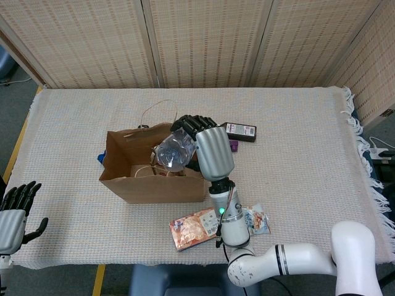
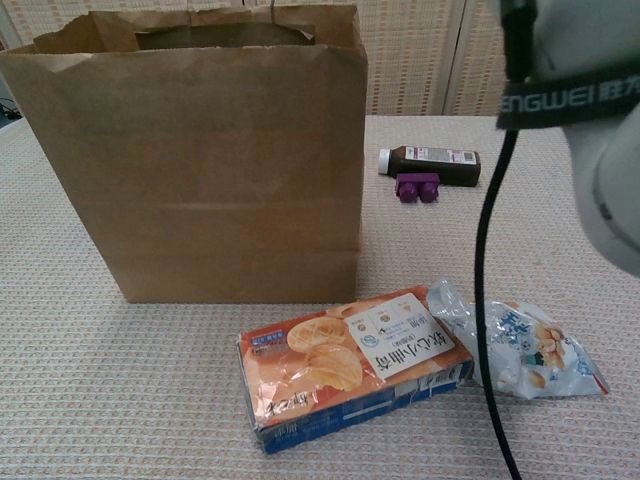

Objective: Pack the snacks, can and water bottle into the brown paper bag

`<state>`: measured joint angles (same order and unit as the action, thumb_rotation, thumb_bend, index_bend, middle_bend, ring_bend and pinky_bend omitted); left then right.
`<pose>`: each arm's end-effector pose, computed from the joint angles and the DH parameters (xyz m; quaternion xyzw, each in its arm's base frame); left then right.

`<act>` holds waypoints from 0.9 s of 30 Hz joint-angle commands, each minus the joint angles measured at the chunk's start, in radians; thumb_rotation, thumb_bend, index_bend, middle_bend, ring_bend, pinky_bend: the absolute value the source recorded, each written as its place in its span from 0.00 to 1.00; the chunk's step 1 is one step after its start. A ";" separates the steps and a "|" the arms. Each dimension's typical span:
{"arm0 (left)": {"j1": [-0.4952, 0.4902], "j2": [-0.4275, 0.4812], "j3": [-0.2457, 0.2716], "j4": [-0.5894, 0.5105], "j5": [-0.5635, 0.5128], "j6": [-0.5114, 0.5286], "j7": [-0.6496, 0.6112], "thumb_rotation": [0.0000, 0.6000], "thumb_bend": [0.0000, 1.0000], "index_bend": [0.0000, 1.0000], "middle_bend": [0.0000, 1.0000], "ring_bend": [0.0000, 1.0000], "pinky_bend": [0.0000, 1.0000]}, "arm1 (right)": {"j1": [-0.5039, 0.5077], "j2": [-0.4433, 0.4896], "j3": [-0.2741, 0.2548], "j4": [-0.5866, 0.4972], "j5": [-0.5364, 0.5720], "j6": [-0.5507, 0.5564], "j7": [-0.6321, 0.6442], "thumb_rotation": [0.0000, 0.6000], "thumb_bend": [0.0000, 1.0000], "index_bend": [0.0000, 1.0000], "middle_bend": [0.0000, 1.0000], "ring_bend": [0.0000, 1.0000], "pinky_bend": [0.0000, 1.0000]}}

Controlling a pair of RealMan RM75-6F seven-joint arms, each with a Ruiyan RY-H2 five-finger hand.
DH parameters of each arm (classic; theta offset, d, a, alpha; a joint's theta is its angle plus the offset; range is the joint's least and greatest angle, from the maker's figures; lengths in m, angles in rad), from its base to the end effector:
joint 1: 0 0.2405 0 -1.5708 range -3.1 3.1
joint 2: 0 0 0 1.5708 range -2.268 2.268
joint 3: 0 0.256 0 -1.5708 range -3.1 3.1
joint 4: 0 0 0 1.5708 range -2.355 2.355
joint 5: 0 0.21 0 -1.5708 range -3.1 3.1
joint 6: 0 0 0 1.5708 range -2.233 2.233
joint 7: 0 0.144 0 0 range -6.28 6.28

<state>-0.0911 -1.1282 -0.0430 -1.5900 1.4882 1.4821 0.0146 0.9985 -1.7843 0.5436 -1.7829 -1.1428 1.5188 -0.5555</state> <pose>-0.3157 0.1819 0.1577 -0.5978 -0.3831 -0.3787 0.5936 0.0642 -0.3221 0.0614 0.5137 -0.3256 0.6952 0.3832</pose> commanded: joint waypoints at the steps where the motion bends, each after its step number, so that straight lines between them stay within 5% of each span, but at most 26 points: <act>1: 0.001 0.001 0.001 0.001 0.001 0.001 -0.005 1.00 0.36 0.04 0.00 0.00 0.00 | 0.032 -0.049 0.004 0.046 0.011 -0.004 -0.010 1.00 0.30 0.77 0.66 0.66 0.82; 11: 0.004 0.001 0.003 0.006 0.006 0.005 -0.017 1.00 0.36 0.04 0.00 0.00 0.00 | 0.045 -0.110 -0.020 0.106 0.028 -0.034 -0.016 1.00 0.30 0.73 0.66 0.63 0.81; 13: 0.004 0.002 0.003 0.006 0.006 0.006 -0.017 1.00 0.36 0.04 0.00 0.00 0.00 | 0.037 -0.103 -0.028 0.089 0.055 -0.056 -0.032 1.00 0.30 0.59 0.62 0.53 0.74; 16: 0.005 0.001 0.003 0.007 0.006 0.006 -0.018 1.00 0.36 0.04 0.00 0.00 0.00 | 0.023 -0.080 -0.029 0.051 0.111 -0.077 -0.077 1.00 0.29 0.15 0.35 0.23 0.45; 18: 0.005 0.001 0.004 0.007 0.007 0.006 -0.018 1.00 0.36 0.04 0.00 0.00 0.00 | 0.015 -0.063 -0.024 0.031 0.143 -0.080 -0.112 1.00 0.28 0.01 0.21 0.11 0.31; 27: 0.004 0.001 0.002 0.004 0.004 0.005 -0.009 1.00 0.36 0.04 0.00 0.00 0.00 | -0.024 0.022 -0.008 -0.044 0.215 -0.091 -0.157 1.00 0.24 0.00 0.11 0.01 0.20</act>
<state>-0.0867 -1.1274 -0.0406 -1.5860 1.4920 1.4868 0.0058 0.9830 -1.7704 0.5301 -1.8159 -0.9333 1.4295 -0.7190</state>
